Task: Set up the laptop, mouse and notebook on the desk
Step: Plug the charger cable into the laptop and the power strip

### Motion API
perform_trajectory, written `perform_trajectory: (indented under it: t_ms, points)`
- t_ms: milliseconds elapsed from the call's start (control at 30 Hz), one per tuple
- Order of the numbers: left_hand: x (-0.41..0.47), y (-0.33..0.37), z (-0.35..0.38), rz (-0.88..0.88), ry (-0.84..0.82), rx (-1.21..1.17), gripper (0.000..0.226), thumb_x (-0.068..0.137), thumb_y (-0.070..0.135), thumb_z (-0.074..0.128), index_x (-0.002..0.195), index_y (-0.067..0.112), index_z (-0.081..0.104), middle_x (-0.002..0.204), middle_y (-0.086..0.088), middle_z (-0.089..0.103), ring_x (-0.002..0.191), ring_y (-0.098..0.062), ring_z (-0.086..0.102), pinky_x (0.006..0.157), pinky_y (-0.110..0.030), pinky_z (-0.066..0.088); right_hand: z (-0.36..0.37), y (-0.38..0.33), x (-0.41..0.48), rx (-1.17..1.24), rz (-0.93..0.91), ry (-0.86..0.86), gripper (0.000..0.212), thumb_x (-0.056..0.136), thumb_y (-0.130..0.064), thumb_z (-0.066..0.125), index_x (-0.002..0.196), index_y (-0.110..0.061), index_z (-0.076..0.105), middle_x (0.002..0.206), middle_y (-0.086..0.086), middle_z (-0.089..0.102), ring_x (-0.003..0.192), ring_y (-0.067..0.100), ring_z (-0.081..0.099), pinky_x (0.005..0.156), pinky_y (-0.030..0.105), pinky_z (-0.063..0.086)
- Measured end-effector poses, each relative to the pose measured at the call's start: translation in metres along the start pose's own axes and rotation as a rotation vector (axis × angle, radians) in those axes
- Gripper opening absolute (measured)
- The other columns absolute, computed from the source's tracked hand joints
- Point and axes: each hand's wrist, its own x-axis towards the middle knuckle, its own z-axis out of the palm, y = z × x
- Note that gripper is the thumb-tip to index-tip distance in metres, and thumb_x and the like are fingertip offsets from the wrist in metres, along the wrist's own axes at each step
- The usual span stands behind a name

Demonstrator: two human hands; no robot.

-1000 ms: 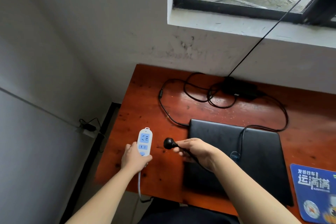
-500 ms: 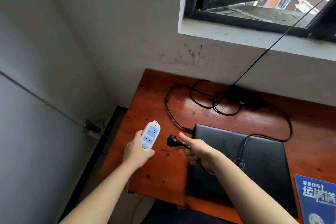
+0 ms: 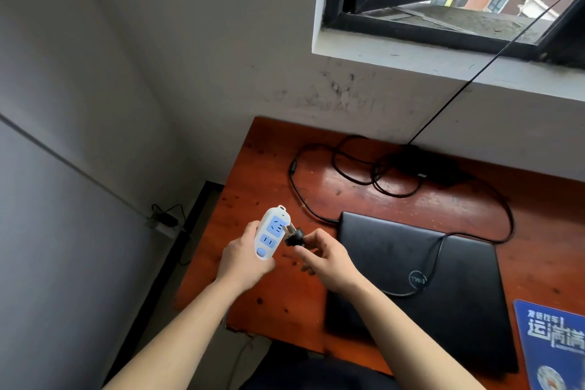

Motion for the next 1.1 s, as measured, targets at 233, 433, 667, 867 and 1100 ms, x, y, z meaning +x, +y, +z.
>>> perform_trajectory:
  t_ms: [233,433,667,867,1100]
  points:
    - [-0.005,0.008,0.006,0.007,0.011,0.025,0.067,0.064,0.038,0.070,0.125,0.036,0.043,0.086,0.010,0.064,0.068,-0.012,0.059,0.050,-0.016,0.036,-0.004,0.005,-0.005,-0.388,-0.180,0.133,0.017,0.091,-0.031,0.069,0.096,-0.021,0.057,0.090,-0.008,0.071,0.065,0.003,0.057,0.061,0.020,0.044]
    - [-0.008,0.009,0.009,0.027,0.040,0.078,0.063,0.066,0.040,0.071,0.121,0.034,0.041,0.086,0.010,0.062,0.064,-0.009,0.055,0.047,-0.015,0.033,-0.006,0.000,-0.010,-0.541,-0.204,0.166,0.017,0.093,-0.026,0.066,0.101,-0.015,0.055,0.098,0.003,0.072,0.080,0.025,0.062,0.068,0.039,0.051]
    - [-0.012,0.010,0.014,0.071,0.092,0.221,0.060,0.070,0.036,0.073,0.119,0.025,0.041,0.089,0.002,0.063,0.064,-0.018,0.052,0.048,-0.025,0.034,-0.003,-0.012,-0.014,-0.742,-0.238,0.161,0.018,0.095,-0.028,0.059,0.096,-0.012,0.051,0.093,0.010,0.069,0.083,0.036,0.060,0.063,0.039,0.043]
    - [-0.018,0.016,0.019,0.135,0.125,0.321,0.060,0.067,0.034,0.078,0.114,0.018,0.044,0.090,0.000,0.064,0.059,-0.020,0.057,0.041,-0.018,0.019,-0.003,-0.024,-0.012,-0.824,-0.287,0.142,0.016,0.097,-0.027,0.056,0.096,-0.012,0.054,0.093,0.008,0.068,0.081,0.033,0.060,0.061,0.035,0.034]
    - [-0.019,0.025,0.015,0.259,0.176,0.441,0.069,0.043,0.015,0.088,0.099,0.013,0.048,0.071,-0.003,0.063,0.045,-0.024,0.060,0.039,-0.016,0.021,-0.005,-0.027,-0.013,-0.838,-0.259,0.126,0.017,0.096,-0.028,0.059,0.095,-0.011,0.059,0.092,0.011,0.071,0.082,0.034,0.062,0.061,0.033,0.033]
